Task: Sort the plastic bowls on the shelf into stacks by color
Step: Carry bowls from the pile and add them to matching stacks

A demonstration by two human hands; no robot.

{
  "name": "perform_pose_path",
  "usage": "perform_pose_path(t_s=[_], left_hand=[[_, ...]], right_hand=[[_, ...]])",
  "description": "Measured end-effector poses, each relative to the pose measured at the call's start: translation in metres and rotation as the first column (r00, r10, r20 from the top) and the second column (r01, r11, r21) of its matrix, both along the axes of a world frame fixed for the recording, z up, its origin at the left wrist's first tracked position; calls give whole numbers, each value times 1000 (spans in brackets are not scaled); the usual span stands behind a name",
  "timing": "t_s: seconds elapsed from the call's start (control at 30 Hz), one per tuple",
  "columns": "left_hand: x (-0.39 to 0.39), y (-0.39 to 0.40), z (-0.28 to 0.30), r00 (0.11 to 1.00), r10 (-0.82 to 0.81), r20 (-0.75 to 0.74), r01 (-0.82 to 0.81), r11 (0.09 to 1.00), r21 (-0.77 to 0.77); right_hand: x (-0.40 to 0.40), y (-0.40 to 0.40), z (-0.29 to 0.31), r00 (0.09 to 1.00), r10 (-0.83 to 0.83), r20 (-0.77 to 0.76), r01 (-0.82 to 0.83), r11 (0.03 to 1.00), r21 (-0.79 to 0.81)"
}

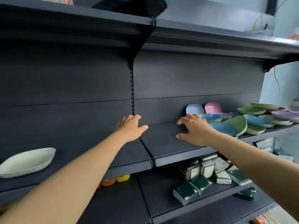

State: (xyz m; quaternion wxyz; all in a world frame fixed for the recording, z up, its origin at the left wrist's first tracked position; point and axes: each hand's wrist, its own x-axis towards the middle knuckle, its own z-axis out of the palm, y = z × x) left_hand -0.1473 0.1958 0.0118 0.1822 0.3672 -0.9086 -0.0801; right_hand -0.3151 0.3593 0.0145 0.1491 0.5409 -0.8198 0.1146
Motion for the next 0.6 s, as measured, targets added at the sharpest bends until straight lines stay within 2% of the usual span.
perform_pose_path(t_s=[0.1,0.33,0.6], left_hand=[[-50,20,-1,999,-32,-11,33,998,45],[-164,43,0,986,-84,-143,115,967,226],[-290,40,-7,981,-113,-157,160,930,331]], right_hand=[[-45,25,-3,1000,-25,16,25,1000,-11],[-146,72,-9,992,-118,51,121,991,-58],[-275,76,-6,988,-120,98,120,993,11]])
